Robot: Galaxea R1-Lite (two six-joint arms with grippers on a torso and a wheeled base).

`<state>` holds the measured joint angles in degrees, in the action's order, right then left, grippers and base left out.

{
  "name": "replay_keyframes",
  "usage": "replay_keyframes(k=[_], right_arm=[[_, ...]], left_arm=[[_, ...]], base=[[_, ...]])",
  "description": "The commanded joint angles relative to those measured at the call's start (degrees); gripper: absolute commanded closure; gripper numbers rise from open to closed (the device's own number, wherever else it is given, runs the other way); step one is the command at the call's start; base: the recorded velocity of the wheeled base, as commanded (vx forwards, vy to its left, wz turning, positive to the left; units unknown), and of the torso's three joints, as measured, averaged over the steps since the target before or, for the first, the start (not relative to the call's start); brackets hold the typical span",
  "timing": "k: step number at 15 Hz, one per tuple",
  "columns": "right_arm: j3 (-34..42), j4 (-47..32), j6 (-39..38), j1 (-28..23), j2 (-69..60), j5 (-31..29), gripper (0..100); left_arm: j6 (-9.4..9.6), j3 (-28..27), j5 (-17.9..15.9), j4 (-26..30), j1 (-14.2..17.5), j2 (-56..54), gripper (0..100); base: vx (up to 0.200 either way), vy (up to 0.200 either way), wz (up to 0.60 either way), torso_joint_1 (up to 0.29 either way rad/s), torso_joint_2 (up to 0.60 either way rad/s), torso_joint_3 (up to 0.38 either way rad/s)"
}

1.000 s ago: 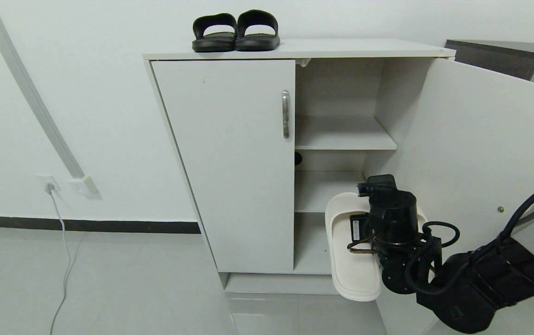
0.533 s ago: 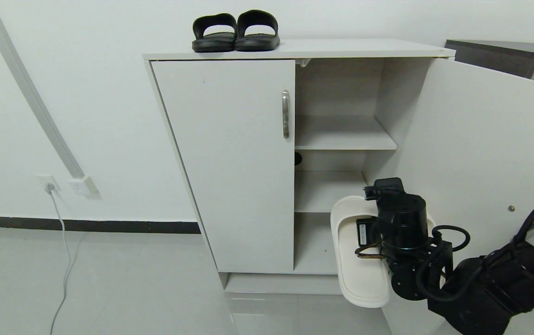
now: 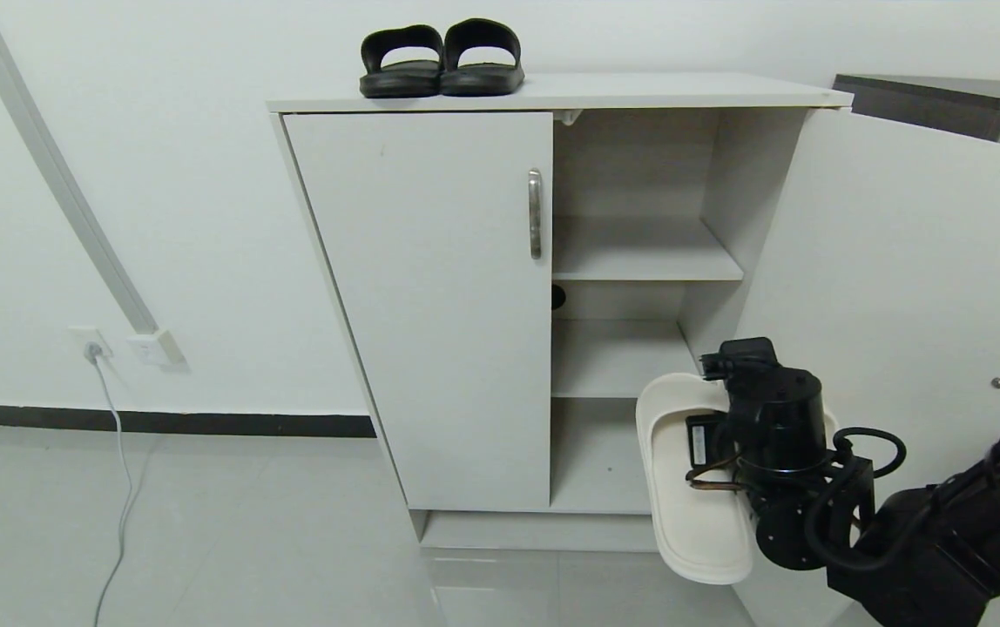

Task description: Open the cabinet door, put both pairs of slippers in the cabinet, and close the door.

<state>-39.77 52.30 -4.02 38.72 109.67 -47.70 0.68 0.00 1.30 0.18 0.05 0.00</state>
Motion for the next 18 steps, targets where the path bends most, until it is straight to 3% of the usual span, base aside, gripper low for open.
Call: replay_keyframes(k=[1, 9, 12, 18], right_arm=[[1.45, 0.0, 0.07, -0.31, -1.82, -0.02, 100], [2.5, 0.09, 0.16, 0.22, -2.7, -0.02, 100], [1.36, 1.49, 0.16, 4.7, -2.88, 3.49, 100], [-14.02, 1.76, -0.02, 6.72, 7.32, 8.41, 100]], left_arm=[[0.02, 0.0, 0.01, -0.01, 0.04, 0.09, 100], [0.02, 0.0, 0.01, -0.01, 0.04, 0.09, 100], [0.02, 0.0, 0.01, -0.01, 0.04, 0.09, 100], [0.02, 0.0, 0.01, -0.01, 0.04, 0.09, 100]], base=[[0.0, 0.0, 0.0, 0.0, 0.0, 0.0], [0.0, 0.0, 0.0, 0.0, 0.0, 0.0], [0.0, 0.0, 0.0, 0.0, 0.0, 0.0], [0.0, 0.0, 0.0, 0.0, 0.0, 0.0]])
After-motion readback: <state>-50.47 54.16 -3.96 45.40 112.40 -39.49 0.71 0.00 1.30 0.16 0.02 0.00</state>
